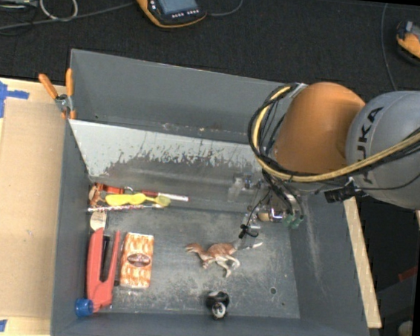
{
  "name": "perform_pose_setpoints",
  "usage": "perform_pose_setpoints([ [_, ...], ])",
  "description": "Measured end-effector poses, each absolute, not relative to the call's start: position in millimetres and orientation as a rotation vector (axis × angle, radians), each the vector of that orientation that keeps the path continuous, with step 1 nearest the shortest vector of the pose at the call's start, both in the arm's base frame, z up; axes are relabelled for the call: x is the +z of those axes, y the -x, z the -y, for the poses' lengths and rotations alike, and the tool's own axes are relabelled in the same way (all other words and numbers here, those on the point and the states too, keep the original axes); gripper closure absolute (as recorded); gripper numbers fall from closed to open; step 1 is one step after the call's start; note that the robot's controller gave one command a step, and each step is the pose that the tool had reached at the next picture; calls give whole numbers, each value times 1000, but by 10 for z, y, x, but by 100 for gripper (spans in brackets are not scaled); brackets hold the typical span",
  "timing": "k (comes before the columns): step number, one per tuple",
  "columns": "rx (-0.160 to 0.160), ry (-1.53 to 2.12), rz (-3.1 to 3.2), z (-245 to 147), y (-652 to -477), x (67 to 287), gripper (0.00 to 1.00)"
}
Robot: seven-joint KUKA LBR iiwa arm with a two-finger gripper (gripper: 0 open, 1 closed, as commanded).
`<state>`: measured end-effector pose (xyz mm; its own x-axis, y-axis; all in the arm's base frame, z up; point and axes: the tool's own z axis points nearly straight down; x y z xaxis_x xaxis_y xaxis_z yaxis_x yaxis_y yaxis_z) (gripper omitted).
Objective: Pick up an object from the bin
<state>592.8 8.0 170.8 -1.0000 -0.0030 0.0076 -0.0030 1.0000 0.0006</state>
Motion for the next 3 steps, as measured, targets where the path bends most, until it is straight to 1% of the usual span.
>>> perform_pose_setpoints([
  [1,-1,-4,3141,-80,-5939,1756,0],
  [2,-2,150,3138,-131,-5708,1317,0],
  [3,-2,19,3146,88,-5694,818,0],
])
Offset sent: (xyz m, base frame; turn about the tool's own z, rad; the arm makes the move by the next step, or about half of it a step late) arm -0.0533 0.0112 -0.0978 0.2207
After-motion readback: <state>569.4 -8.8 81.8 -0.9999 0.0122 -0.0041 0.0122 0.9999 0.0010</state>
